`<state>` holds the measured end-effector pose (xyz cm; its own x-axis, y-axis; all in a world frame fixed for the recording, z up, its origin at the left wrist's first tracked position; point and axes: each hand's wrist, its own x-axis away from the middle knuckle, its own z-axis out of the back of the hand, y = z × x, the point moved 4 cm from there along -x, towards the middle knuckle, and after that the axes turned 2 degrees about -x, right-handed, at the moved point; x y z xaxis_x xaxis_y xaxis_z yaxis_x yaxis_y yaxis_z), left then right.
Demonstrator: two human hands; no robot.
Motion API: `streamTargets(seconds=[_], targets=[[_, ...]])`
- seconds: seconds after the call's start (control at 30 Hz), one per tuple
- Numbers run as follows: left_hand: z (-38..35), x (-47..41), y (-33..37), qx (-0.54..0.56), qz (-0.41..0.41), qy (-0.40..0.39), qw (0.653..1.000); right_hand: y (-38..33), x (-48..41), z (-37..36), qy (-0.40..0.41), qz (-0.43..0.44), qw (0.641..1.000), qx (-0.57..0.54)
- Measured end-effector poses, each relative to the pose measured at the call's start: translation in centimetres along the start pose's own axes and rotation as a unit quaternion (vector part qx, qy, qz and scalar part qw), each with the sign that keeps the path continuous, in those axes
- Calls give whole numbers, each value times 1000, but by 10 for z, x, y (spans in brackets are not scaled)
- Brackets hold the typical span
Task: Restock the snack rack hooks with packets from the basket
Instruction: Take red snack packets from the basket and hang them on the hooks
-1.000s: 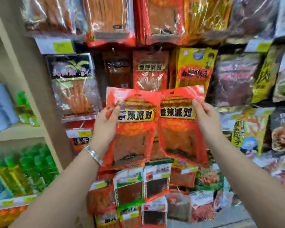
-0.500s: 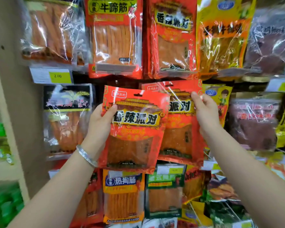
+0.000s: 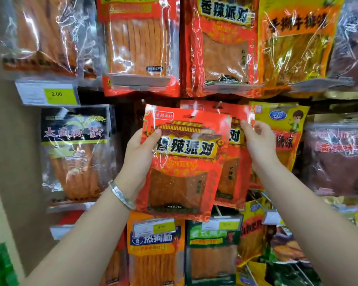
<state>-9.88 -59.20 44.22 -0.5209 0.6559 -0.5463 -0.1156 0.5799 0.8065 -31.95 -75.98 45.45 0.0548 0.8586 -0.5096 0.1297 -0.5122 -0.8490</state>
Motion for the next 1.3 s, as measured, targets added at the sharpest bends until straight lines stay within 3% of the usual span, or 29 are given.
streamTargets(seconds=[0.2, 0.3, 0.4, 0.53, 0.6, 0.73, 0.87, 1.3], targets=[[-15, -3, -4, 13, -1, -20, 1000, -6, 15, 13, 64, 95, 993, 12], [-27, -3, -7, 16, 3, -33, 999, -9, 26, 5, -32, 35, 992, -119], [-43, -2, -10, 8, -4, -62, 998, -12, 31, -2, -120, -2, 987, -107], [-56, -5, -1, -92, -99, -26, 991, -25, 27, 9, -84, 39, 991, -94], [-58, -7, 12, -176, -169, -8, 970, -34, 21, 16, -74, 88, 992, -55], [-71, -4, 37, -349, -304, 3, 886, -48, 10, 20, -66, 124, 990, -18], [-91, -3, 40, -429, -312, -18, 847, -59, 1, 15, -47, 150, 988, 1], [-78, -3, 3, -424, -277, -67, 859, -29, -6, 3, -27, 152, 983, 100]])
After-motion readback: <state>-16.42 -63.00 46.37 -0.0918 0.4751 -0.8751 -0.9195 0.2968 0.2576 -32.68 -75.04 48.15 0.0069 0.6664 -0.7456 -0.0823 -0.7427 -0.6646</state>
